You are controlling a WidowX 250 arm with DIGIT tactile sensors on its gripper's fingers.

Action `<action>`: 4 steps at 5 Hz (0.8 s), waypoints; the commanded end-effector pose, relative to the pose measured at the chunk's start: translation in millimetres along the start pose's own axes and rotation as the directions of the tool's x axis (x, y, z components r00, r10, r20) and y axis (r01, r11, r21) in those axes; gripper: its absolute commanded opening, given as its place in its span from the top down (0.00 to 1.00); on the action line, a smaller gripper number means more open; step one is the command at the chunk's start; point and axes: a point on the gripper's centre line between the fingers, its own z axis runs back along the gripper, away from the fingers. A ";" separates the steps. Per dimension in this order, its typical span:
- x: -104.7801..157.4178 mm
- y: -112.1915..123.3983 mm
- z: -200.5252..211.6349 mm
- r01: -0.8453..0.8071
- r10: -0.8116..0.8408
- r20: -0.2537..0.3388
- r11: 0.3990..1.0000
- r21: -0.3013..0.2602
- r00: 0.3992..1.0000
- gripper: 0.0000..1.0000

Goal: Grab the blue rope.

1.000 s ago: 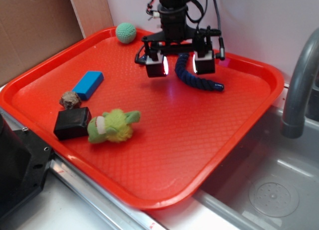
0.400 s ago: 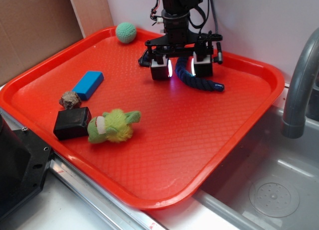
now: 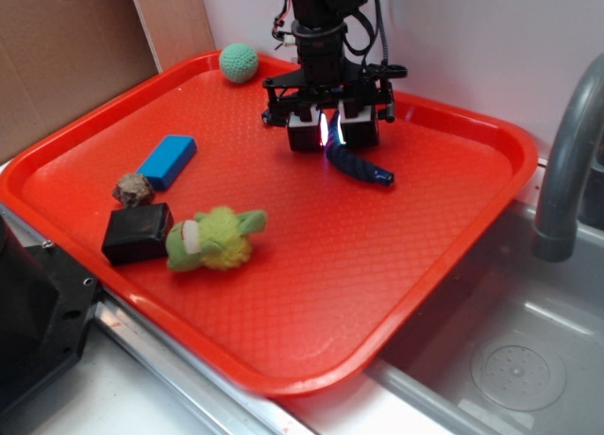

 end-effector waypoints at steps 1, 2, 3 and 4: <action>-12.1 34.7 56.0 0.272 -0.274 0.038 0.961 0.048 0.961 1.00; -15.1 61.4 102.9 0.390 -0.392 0.066 0.920 0.046 0.918 1.00; -6.0 88.7 149.3 0.545 -0.543 0.041 0.836 -0.060 0.839 1.00; -2.7 92.9 180.6 0.585 -0.585 0.070 0.811 0.018 0.808 1.00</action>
